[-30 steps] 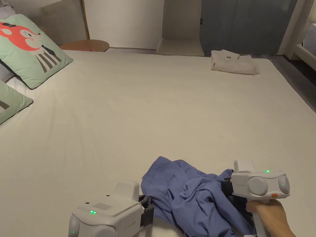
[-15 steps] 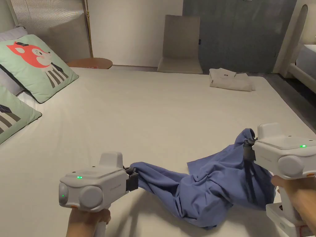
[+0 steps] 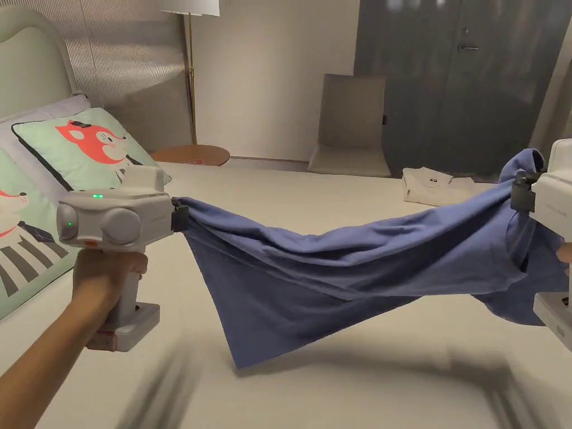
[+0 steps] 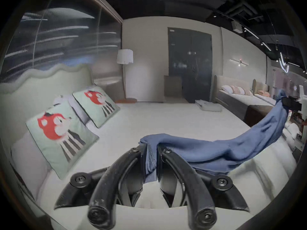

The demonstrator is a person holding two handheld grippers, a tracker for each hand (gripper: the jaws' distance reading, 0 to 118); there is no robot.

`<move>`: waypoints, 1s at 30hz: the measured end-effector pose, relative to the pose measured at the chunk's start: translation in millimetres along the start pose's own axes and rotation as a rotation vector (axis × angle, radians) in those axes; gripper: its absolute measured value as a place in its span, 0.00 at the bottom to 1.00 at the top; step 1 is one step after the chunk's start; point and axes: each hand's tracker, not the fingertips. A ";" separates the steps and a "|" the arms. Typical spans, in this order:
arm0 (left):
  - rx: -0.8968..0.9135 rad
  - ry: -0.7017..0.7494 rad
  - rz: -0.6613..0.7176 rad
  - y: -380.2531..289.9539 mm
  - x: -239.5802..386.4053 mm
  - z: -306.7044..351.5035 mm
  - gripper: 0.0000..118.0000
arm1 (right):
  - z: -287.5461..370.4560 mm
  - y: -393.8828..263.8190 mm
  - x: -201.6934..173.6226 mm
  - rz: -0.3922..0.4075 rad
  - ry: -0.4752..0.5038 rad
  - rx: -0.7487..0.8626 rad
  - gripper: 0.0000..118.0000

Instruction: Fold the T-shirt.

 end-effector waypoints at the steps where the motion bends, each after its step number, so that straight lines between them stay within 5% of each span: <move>1: 0.008 0.007 0.004 11.7 -4.7 -3.5 0.07 | -5.8 6.9 2.6 -0.002 -0.008 0.015 0.08; 14: 0.103 0.137 0.024 61.5 -21.9 -69.5 0.07 | -58.2 24.2 -16.6 0.013 -0.014 0.067 0.08; 30: -0.255 0.159 0.167 -166.0 -57.1 -64.3 0.07 | -40.5 -186.8 -42.1 -0.121 0.124 -0.340 0.08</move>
